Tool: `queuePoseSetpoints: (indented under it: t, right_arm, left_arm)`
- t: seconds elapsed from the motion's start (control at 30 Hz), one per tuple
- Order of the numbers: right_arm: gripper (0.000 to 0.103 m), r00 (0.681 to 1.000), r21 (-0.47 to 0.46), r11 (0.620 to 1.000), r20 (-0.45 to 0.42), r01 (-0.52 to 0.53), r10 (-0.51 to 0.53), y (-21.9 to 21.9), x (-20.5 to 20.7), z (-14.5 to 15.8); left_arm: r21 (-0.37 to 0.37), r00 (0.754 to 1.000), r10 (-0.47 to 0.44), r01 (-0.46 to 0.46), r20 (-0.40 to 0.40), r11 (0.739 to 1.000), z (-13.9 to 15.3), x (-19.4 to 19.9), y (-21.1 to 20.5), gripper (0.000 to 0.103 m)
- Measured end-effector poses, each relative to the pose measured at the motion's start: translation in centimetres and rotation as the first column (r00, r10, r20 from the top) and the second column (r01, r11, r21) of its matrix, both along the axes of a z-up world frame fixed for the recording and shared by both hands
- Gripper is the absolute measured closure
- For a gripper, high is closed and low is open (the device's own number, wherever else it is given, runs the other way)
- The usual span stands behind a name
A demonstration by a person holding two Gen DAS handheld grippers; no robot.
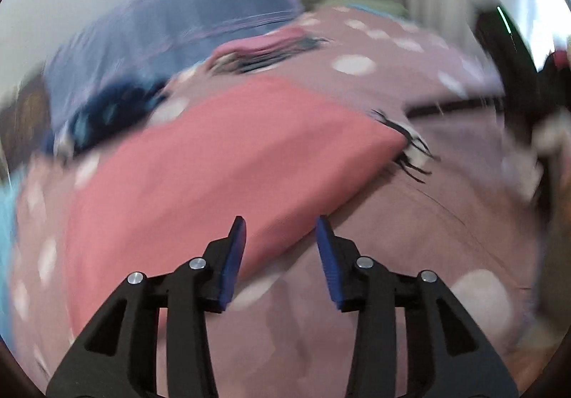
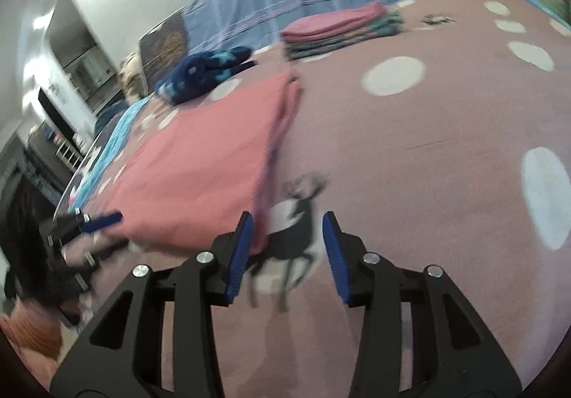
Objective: Fold small clothes
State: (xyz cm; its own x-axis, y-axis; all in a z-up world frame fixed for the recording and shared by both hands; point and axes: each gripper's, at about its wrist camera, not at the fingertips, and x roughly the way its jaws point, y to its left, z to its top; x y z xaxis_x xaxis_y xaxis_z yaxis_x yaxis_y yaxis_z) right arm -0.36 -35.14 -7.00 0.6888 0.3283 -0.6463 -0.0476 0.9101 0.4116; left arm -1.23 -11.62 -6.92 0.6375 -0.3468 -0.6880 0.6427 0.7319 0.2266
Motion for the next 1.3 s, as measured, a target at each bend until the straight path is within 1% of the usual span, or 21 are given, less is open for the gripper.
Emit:
queuePoseSetpoints:
  t: [0.03,0.07,0.17,0.23,0.3,0.33,0.37,0.53,0.67,0.7,0.73,0.77,0.8,0.83,0.9,1.0,1.07,1.17,1.2,1.23,1.3]
  right_arm:
    - [0.091,1.000,0.009,1.000,-0.018,0.015,-0.014,-0.4,0.4,0.0]
    - [0.093,0.999,0.021,1.000,-0.044,0.023,-0.022,-0.9,1.2,-0.1]
    - [0.093,0.997,0.051,0.998,-0.056,-0.046,0.049,-1.4,4.5,0.3]
    - [0.093,0.994,0.063,0.995,-0.074,-0.079,0.084,-1.3,7.2,0.3]
    - [0.090,0.987,0.113,0.987,-0.100,-0.114,0.125,-1.4,10.5,0.0]
    - [0.083,0.984,0.133,0.983,-0.110,-0.127,0.142,-1.3,11.7,-0.1]
    - [0.077,0.981,0.145,0.980,-0.118,-0.134,0.152,-1.2,12.9,-0.1]
    - [0.063,0.967,0.174,0.970,-0.161,-0.169,0.197,-0.4,18.1,-0.8]
    - [0.064,0.958,0.143,0.968,-0.170,-0.206,0.229,0.9,20.3,-1.7]
    - [0.066,0.959,0.145,0.966,-0.157,-0.214,0.236,1.1,20.7,-1.8]
    - [0.086,0.961,0.142,0.966,-0.147,-0.215,0.236,1.3,20.9,-1.8]
    - [0.097,0.965,0.139,0.968,-0.131,-0.210,0.228,1.3,21.2,-1.7]
    - [0.097,0.969,0.158,0.965,-0.101,-0.208,0.225,1.1,21.1,-1.4]
    - [0.097,0.972,0.181,0.961,-0.062,-0.211,0.225,0.8,21.0,-1.0]
    - [0.098,0.974,0.207,0.952,0.033,-0.227,0.225,0.4,20.1,0.0]
    - [0.098,0.975,0.219,0.950,0.080,-0.222,0.209,0.0,19.7,0.6]
    - [0.099,0.979,0.191,0.962,0.093,-0.197,0.182,-0.4,19.8,0.5]
    - [0.103,0.993,0.124,0.985,0.043,-0.116,0.111,-1.1,21.4,-1.5]
    - [0.103,0.996,0.147,0.985,-0.006,-0.093,0.095,-1.7,22.2,-2.8]
    - [0.103,0.994,0.229,0.969,-0.043,-0.087,0.099,-2.7,22.8,-3.8]
    - [0.103,0.994,0.307,0.947,-0.021,-0.095,0.106,-3.7,22.7,-3.6]
  left_arm:
    - [0.050,0.999,-0.037,0.036,0.026,0.998,-0.7,-0.1,-2.0,0.062]
    - [0.070,0.998,-0.057,0.055,0.029,0.996,-1.1,-0.2,-3.1,0.062]
    - [0.082,0.993,-0.120,0.118,0.013,0.990,-1.7,0.0,-6.5,0.062]
    - [0.101,0.989,-0.148,0.144,0.027,0.984,-1.9,0.2,-8.1,0.062]
    - [0.127,0.987,-0.158,0.152,0.040,0.980,-2.1,0.4,-9.2,0.062]
    - [0.137,0.986,-0.159,0.152,0.042,0.979,-2.2,0.5,-9.6,0.062]
    - [0.149,0.987,-0.157,0.150,0.039,0.977,-2.4,0.8,-9.9,0.062]
    - [0.156,0.986,-0.164,0.161,0.006,0.975,-2.5,1.9,-10.8,0.062]
    - [0.164,0.986,-0.168,0.164,0.007,0.973,-2.5,2.4,-11.5,0.062]
    - [0.166,0.986,-0.169,0.165,0.010,0.972,-2.6,2.5,-11.6,0.062]
    - [0.168,0.985,-0.170,0.165,0.016,0.972,-2.7,2.6,-11.9,0.062]
    - [0.170,0.985,-0.172,0.166,0.024,0.971,-2.7,2.7,-12.0,0.063]
    - [0.166,0.985,-0.172,0.165,0.031,0.972,-2.7,3.0,-12.1,0.077]
    - [0.161,0.985,-0.173,0.167,0.025,0.973,-2.7,3.2,-12.2,0.099]
    - [0.110,0.986,-0.167,0.165,0.004,0.980,-2.1,3.7,-11.9,0.099]
    - [-0.021,0.984,-0.174,0.173,-0.042,0.985,-0.6,4.3,-10.8,0.100]
    - [-0.076,0.980,-0.177,0.171,-0.086,0.982,-0.4,4.9,-10.1,0.100]
    - [-0.082,0.972,-0.177,0.166,-0.156,0.983,-1.8,6.0,-10.1,0.100]
    - [-0.061,0.972,-0.172,0.164,-0.162,0.985,-2.4,6.0,-10.5,0.100]
    - [-0.044,0.973,-0.171,0.167,-0.155,0.985,-2.6,5.6,-10.9,0.099]
    - [-0.028,0.976,-0.172,0.170,-0.133,0.985,-2.4,5.4,-11.2,0.099]
